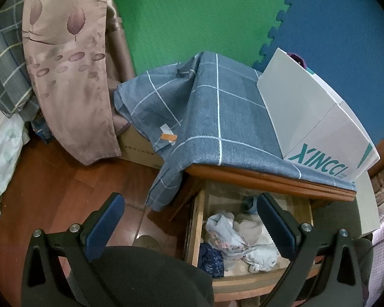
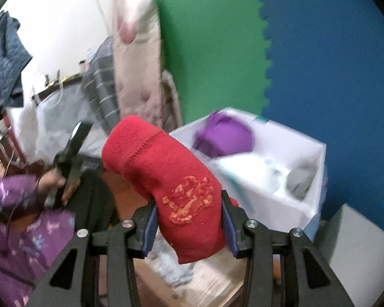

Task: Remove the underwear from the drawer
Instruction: 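Carry the red sock into the white box and open the right gripper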

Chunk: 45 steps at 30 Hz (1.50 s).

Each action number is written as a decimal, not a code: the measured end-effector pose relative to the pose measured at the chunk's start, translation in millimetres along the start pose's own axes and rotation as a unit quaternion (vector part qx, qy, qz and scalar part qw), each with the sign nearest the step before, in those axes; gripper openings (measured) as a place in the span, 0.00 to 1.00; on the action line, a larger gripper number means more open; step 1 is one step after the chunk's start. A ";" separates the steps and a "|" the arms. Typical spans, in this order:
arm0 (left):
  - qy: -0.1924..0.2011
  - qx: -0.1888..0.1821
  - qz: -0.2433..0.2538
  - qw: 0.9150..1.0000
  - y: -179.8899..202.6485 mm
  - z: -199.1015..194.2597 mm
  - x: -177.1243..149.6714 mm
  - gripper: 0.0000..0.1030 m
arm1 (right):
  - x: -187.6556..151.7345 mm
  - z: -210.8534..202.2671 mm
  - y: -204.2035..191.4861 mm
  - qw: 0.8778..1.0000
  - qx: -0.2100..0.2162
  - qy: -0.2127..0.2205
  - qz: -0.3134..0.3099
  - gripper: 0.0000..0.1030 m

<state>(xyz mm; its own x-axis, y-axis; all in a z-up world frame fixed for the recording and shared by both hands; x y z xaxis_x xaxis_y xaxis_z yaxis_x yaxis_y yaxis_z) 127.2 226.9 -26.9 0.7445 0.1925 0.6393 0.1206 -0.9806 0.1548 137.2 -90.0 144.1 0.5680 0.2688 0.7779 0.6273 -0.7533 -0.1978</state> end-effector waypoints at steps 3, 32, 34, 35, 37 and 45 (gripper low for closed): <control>0.004 0.001 0.000 1.000 -0.4 -1.5 0.9 0.99 | 31.9 5.5 28.8 0.999 -0.012 0.009 0.029 0.43; 0.029 0.018 0.026 0.999 7.5 -8.5 4.2 0.99 | 58.7 277.3 172.7 0.936 -0.221 -0.272 -0.027 0.46; 0.030 0.019 0.027 0.999 7.9 -8.9 3.6 0.99 | 59.5 280.5 173.3 0.935 -0.229 -0.269 -0.033 0.50; 0.030 0.019 0.027 0.999 7.9 -9.3 3.5 0.99 | 58.1 282.3 174.6 0.934 -0.230 -0.273 -0.031 0.51; 0.031 0.019 0.027 0.999 8.1 -9.5 3.5 0.99 | 54.7 285.0 176.4 0.932 -0.232 -0.278 -0.027 0.55; 0.032 0.020 0.023 0.999 7.0 -11.0 3.2 0.99 | 67.0 267.4 169.4 0.940 -0.249 -0.230 -0.038 0.63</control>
Point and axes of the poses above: each gripper's, at about its wrist camera, not at the fingertips, and z roughly the way its jaws point, y to its right, x to its top, the point moved 8 cm from there along z, roughly the way its jaws point, and after that the axes turned 10 degrees about z, right-handed, at the moved point
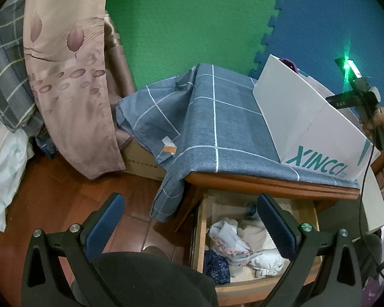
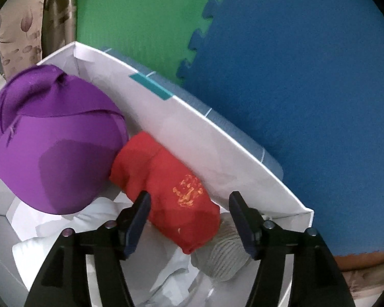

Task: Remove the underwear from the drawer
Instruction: 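Carry the red sock into the white box and open the right gripper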

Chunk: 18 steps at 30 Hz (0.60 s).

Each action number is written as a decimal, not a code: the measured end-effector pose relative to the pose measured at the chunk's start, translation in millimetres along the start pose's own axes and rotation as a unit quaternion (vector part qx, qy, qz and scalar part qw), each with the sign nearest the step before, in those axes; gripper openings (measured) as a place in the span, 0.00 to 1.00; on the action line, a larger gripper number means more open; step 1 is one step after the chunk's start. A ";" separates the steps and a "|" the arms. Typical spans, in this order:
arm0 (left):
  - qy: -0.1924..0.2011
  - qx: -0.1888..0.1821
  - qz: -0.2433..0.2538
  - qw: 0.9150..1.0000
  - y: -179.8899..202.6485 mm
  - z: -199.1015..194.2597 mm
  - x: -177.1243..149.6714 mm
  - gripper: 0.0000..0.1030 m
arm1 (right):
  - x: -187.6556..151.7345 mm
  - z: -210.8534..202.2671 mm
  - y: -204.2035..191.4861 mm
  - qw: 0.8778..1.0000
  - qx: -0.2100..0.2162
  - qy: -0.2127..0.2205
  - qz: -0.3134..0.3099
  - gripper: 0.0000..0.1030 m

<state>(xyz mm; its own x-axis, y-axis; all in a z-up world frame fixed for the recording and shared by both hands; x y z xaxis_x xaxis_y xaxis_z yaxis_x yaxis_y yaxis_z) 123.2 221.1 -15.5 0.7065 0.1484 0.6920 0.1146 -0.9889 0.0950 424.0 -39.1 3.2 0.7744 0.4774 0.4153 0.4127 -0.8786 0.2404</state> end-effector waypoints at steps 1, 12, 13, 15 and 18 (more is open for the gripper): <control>0.000 0.001 -0.001 1.000 -0.3 -0.2 0.0 0.99 | -1.1 -2.7 -0.3 1.000 0.000 0.007 0.001 0.63; -0.003 0.005 -0.001 1.000 -4.6 -0.2 0.4 0.99 | -63.3 -136.0 5.4 0.969 0.026 0.240 0.063 0.66; -0.003 0.006 0.000 1.000 -4.7 0.1 0.5 0.99 | -77.5 -146.0 7.8 0.965 0.024 0.251 0.068 0.67; -0.004 0.007 0.003 1.000 -5.4 1.2 -0.5 0.99 | -113.5 -159.2 16.7 0.961 0.016 0.267 0.078 0.71; -0.010 0.012 0.009 1.000 -4.7 3.0 -2.5 0.99 | -170.2 -155.2 35.3 0.961 -0.016 0.259 0.091 0.73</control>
Point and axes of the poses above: each gripper's, at about its wrist camera, not at the fingertips, and z roughly the way its jaws point, y to its right, x to its top, the point moved 8 cm from there along z, roughly the way its jaws point, and after that the axes turned 10 degrees about z, right-handed, at the moved point
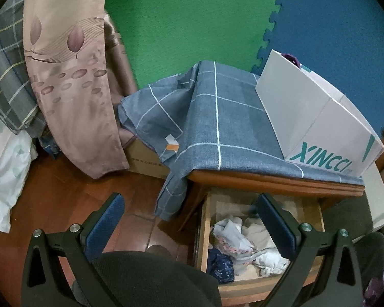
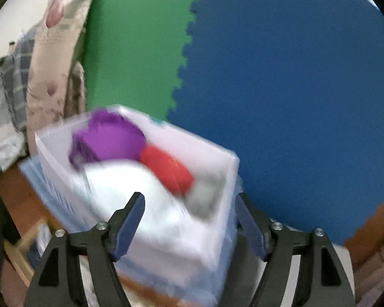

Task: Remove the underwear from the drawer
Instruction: 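Carry the red sock into the white box and open the right gripper, then reach the left gripper into the drawer and grasp the pale grey cloth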

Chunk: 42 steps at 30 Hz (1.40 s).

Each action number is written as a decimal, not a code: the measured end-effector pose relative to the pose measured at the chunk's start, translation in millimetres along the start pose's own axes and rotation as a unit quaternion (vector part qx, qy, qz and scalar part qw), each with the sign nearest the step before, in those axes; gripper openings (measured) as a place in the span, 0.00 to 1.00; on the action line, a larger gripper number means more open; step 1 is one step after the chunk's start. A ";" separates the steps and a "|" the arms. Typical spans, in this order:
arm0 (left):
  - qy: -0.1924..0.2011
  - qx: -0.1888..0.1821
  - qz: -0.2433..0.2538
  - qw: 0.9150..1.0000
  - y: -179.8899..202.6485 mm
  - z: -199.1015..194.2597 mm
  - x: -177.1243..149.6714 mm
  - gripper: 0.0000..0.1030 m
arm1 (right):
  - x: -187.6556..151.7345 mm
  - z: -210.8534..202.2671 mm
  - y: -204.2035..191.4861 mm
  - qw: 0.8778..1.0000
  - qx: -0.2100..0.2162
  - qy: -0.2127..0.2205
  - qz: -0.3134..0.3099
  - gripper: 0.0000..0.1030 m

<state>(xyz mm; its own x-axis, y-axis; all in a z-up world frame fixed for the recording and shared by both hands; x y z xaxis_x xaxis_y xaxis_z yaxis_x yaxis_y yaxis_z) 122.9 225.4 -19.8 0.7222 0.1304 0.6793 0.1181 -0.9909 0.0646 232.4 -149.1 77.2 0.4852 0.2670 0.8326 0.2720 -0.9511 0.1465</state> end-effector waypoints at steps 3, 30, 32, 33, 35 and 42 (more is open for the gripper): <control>-0.006 0.005 0.007 1.000 2.6 1.3 -1.8 0.99 | -54.9 -18.6 34.9 0.999 -0.039 -0.027 0.015 0.73; -0.248 -0.142 -0.035 0.958 132.1 110.3 -71.1 1.00 | -119.1 -43.3 106.3 0.981 -0.047 -0.025 0.189 0.76; -0.257 -0.138 -0.051 0.955 130.5 119.4 -75.9 1.00 | -119.7 -43.6 107.1 0.980 -0.043 -0.025 0.193 0.76; -0.259 -0.134 -0.059 0.955 131.3 120.6 -78.8 1.00 | -120.0 -43.4 107.5 0.980 -0.043 -0.025 0.194 0.76; -0.266 -0.135 -0.090 0.950 127.1 127.3 -84.1 1.00 | -120.0 -43.3 107.4 0.980 -0.041 -0.024 0.196 0.76; -0.273 -0.124 -0.127 0.945 119.9 144.2 -93.3 1.00 | -120.5 -40.3 108.0 0.978 -0.037 -0.027 0.203 0.76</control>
Point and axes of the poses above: each gripper's, at about its wrist camera, not at the fingertips, and z roughly the way its jaws point, y to its right, x to its top, the point moved 8 cm from there along z, roughly the way its jaws point, and after that the axes turned 10 degrees about z, right-handed, at the moved point
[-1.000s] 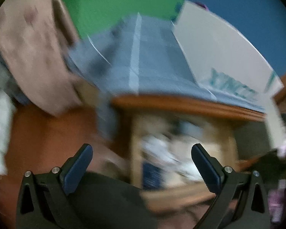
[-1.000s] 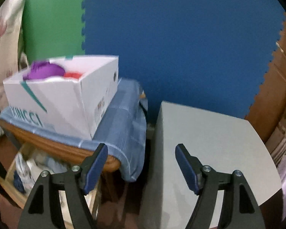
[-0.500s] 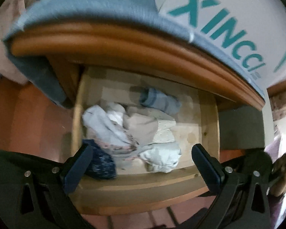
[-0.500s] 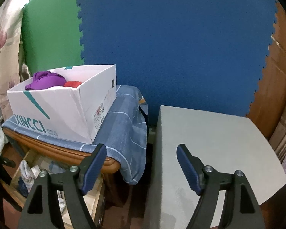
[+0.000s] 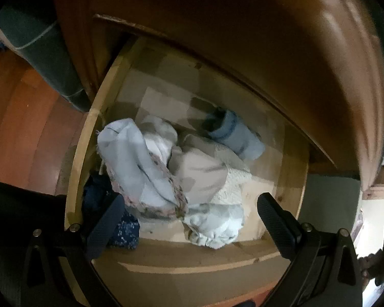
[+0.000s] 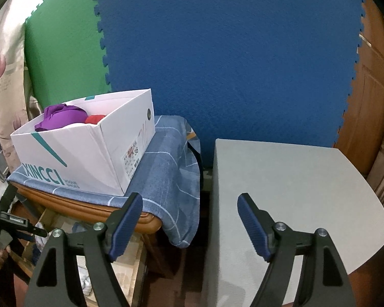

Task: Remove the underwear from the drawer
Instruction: 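Reach the left gripper into the drawer and grasp the pale grey cloth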

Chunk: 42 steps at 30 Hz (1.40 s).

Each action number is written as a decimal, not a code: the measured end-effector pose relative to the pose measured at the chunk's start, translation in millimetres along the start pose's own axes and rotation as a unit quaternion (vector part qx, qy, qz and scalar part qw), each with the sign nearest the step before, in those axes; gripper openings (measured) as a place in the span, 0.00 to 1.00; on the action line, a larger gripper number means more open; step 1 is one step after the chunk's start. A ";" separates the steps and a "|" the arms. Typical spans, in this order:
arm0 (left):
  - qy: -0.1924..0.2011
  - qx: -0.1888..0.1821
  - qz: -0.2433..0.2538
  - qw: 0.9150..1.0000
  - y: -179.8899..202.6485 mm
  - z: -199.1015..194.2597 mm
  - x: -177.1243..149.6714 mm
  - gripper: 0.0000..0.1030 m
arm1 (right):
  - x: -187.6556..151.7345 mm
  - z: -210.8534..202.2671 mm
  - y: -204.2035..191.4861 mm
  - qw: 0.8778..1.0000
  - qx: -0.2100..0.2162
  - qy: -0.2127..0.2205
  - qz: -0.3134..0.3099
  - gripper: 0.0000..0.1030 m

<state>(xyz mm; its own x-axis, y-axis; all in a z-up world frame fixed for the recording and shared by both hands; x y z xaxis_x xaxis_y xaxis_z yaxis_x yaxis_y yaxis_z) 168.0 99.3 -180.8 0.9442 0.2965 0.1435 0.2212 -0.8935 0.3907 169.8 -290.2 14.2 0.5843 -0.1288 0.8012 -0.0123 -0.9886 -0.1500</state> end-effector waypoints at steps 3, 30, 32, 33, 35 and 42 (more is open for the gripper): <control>-0.003 0.004 -0.013 1.000 -3.6 6.8 1.4 1.00 | -0.3 0.1 -0.2 1.000 0.002 0.000 0.002 0.76; 0.019 0.022 -0.016 0.999 -13.9 34.1 -5.6 0.09 | -3.1 3.7 5.9 1.000 0.004 -0.011 0.024 0.77; 0.022 0.014 -0.006 1.000 -9.9 31.5 -4.4 0.08 | -3.2 3.8 6.8 1.000 0.004 -0.011 0.025 0.77; 0.025 0.012 0.002 1.000 -6.5 27.5 -5.2 0.08 | -3.4 3.8 7.2 1.000 0.004 -0.012 0.026 0.77; 0.039 0.008 0.024 0.999 5.5 16.9 -4.5 0.08 | -3.1 4.6 7.8 1.000 0.004 -0.013 0.028 0.77; 0.083 -0.017 0.096 0.992 48.0 -26.1 -13.9 0.08 | -3.3 6.6 11.6 0.999 0.006 -0.017 0.041 0.77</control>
<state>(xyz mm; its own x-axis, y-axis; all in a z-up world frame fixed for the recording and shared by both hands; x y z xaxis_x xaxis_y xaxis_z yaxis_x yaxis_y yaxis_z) 159.2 61.0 -140.4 0.9144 0.1762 0.3643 0.0310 -0.9281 0.3711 173.1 -300.7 6.0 0.6085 -0.2057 0.7664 -0.0517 -0.9740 -0.2205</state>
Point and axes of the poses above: each gripper's, at about its wrist camera, not at the fingertips, and z roughly the way its jaws point, y to its right, x to its top, the point moved 8 cm from there along z, roughly the way its jaws point, and after that the axes turned 10 degrees about z, right-handed, at the moved point
